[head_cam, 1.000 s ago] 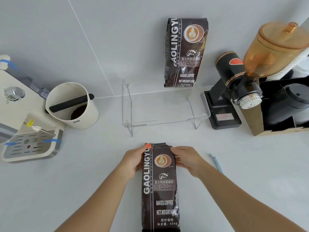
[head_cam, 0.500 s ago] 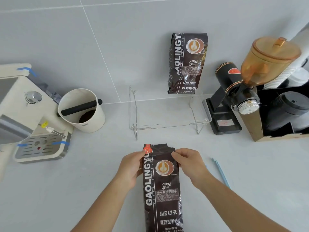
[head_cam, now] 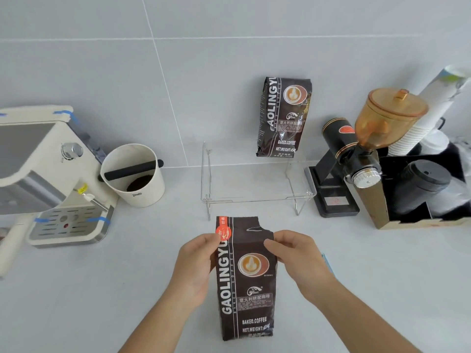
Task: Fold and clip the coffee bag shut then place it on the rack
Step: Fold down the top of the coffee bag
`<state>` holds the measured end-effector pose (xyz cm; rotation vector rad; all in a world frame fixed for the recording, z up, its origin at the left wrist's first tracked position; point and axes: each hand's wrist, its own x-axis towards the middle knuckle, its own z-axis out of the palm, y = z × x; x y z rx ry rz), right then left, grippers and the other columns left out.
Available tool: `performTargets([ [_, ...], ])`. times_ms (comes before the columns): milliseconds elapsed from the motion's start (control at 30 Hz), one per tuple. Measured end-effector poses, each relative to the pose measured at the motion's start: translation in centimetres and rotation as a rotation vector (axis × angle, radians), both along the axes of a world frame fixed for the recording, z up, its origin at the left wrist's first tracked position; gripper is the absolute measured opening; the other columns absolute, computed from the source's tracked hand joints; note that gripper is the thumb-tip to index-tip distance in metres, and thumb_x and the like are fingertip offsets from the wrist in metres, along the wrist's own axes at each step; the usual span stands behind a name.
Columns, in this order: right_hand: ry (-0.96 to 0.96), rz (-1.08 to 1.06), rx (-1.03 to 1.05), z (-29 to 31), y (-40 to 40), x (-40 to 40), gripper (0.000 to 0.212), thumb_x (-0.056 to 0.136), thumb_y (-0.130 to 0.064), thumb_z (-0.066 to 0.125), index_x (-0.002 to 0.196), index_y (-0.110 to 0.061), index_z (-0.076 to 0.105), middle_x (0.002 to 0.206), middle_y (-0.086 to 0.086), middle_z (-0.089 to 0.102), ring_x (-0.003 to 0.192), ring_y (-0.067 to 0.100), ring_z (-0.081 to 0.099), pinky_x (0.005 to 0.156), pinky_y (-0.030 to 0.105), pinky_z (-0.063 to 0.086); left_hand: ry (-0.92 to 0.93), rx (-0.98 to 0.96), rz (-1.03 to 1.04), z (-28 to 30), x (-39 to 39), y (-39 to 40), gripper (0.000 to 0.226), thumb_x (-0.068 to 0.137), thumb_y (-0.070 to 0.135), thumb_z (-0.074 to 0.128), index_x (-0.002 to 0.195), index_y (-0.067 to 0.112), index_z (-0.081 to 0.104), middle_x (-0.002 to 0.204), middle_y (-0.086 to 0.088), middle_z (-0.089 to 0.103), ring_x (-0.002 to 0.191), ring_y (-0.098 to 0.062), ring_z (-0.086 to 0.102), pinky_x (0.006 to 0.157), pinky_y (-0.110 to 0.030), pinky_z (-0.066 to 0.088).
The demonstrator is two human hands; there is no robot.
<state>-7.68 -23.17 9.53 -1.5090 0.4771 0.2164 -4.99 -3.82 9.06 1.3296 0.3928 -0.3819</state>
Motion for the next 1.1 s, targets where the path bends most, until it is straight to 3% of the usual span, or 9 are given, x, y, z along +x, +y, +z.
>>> performTargets([
  [133,-0.051,-0.015,0.005,1.6,-0.1,-0.2,0.019,0.086,-0.013,0.071,0.073,0.0,0.068,0.081,0.029,0.07,0.07,0.024,0.057,0.07,0.038,0.04,-0.074,-0.038,0.017,1.2,-0.4,-0.3,0.021,0.091,0.01,0.056,0.078,0.002,0.071,0.08,-0.015,0.075,0.074,-0.025,0.065,0.072,-0.032,0.05],
  [200,-0.083,-0.033,-0.026,2.0,-0.2,-0.2,0.025,0.086,-0.015,0.071,0.069,0.002,0.063,0.071,0.019,0.064,0.068,0.023,0.052,0.065,0.035,0.036,-0.108,-0.047,0.016,1.5,-0.5,-0.5,0.024,0.091,0.009,0.056,0.075,0.006,0.073,0.079,-0.013,0.075,0.076,-0.025,0.065,0.074,-0.032,0.05],
  [300,-0.114,-0.056,-0.054,2.6,-0.3,-0.2,0.025,0.086,-0.014,0.07,0.068,0.002,0.062,0.071,0.015,0.064,0.065,0.023,0.052,0.057,0.027,0.037,-0.155,-0.053,-0.005,1.9,-0.7,-0.7,0.026,0.091,0.011,0.056,0.073,0.009,0.075,0.084,-0.015,0.075,0.082,-0.026,0.065,0.082,-0.036,0.049],
  [467,-0.114,-0.066,-0.029,3.1,-0.5,-0.5,0.022,0.087,-0.01,0.068,0.067,-0.002,0.065,0.073,0.014,0.067,0.069,0.024,0.057,0.064,0.032,0.04,-0.189,-0.013,-0.072,2.1,-0.6,-0.6,0.022,0.091,0.013,0.058,0.077,0.01,0.076,0.091,-0.015,0.076,0.09,-0.025,0.063,0.099,-0.047,0.043],
  [600,-0.118,-0.056,-0.031,3.7,-0.3,-0.5,0.021,0.086,-0.005,0.069,0.066,-0.012,0.067,0.071,0.011,0.068,0.065,0.021,0.056,0.058,0.027,0.039,-0.21,0.053,-0.077,3.0,-0.3,-0.6,0.023,0.091,0.009,0.059,0.076,0.01,0.077,0.085,-0.009,0.079,0.08,-0.016,0.069,0.09,-0.037,0.049],
  [733,-0.15,-0.051,-0.035,4.7,0.2,0.0,0.016,0.086,0.002,0.068,0.076,-0.011,0.066,0.062,0.0,0.072,0.045,0.005,0.058,0.038,0.012,0.037,-0.23,0.119,-0.1,3.6,0.3,-0.6,0.023,0.092,0.016,0.059,0.079,0.012,0.078,0.085,-0.006,0.08,0.082,-0.014,0.072,0.087,-0.032,0.051],
  [900,-0.195,-0.043,-0.073,5.6,0.6,1.0,0.017,0.085,0.001,0.069,0.08,-0.013,0.062,0.057,-0.003,0.074,0.05,0.004,0.066,0.043,0.014,0.044,-0.233,0.164,-0.111,3.6,0.6,-0.7,0.021,0.091,0.021,0.061,0.081,0.013,0.078,0.089,-0.008,0.079,0.096,-0.028,0.071,0.1,-0.044,0.049],
  [1100,-0.217,-0.049,-0.104,5.6,0.5,1.3,0.019,0.084,0.001,0.071,0.082,-0.017,0.065,0.054,-0.005,0.073,0.049,0.008,0.059,0.048,0.021,0.042,-0.235,0.183,-0.111,3.8,0.7,-0.3,0.021,0.091,0.022,0.062,0.082,0.012,0.078,0.09,-0.011,0.079,0.092,-0.029,0.07,0.102,-0.049,0.048],
])
